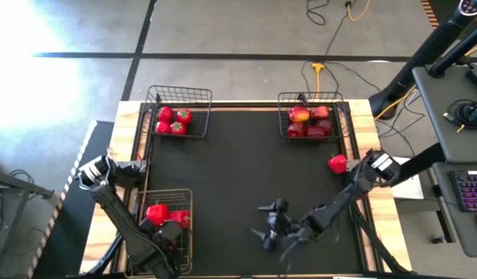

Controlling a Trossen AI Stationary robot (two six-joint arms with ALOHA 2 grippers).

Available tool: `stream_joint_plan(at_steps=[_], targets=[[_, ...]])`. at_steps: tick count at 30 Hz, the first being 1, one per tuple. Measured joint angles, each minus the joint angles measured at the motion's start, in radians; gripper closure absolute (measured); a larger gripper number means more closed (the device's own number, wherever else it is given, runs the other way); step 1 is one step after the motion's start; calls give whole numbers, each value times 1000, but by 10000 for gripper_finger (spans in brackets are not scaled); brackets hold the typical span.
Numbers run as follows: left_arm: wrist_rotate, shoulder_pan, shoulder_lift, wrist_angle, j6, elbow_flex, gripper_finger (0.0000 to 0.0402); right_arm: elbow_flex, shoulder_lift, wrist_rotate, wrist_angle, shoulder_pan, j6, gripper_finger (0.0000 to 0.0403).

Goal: Sort produce into baskets
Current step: Put the bell pepper into the gold wire basket

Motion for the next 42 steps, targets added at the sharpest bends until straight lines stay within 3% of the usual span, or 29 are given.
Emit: stream_joint_plan(at_steps=[3, 6, 9, 12, 15, 18, 28, 30, 33, 35, 39, 42], targets=[[17, 0, 0, -40, -11, 51, 12, 0, 0, 36, 0, 54, 19, 23], [-39, 15, 0, -99, -30, 143, 13, 0, 0, 76, 0, 99, 40, 23], [-185, 35, 0, -188, -66, 257, 13, 0, 0, 99, 0, 129, 62, 23], [-418, 49, -1, -256, -96, 355, 13, 0, 0, 99, 0, 150, 89, 23], [-589, 78, -2, -239, -10, 420, 13, 0, 0, 99, 0, 174, 107, 23], [-665, 114, -2, -161, 147, 437, 13, 0, 0, 102, 0, 199, 108, 23], [-751, 280, 47, 238, 695, 317, 13, 0, 0, 122, -9, 202, 126, 23], [-824, 309, 56, 317, 784, 283, 13, 0, 0, 122, -10, 201, 153, 23], [-912, 341, 68, 421, 903, 229, 13, -2, 0, 115, -25, 201, 255, 23], [-917, 363, 73, 508, 975, 179, 13, -3, 17, 117, -55, 206, 349, 23], [-900, 398, 88, 698, 1046, 72, 13, -6, 55, 79, -267, 210, 613, 23], [-902, 399, 111, 860, 1114, 5, 14, 0, 16, -65, -596, 171, 866, 23]])
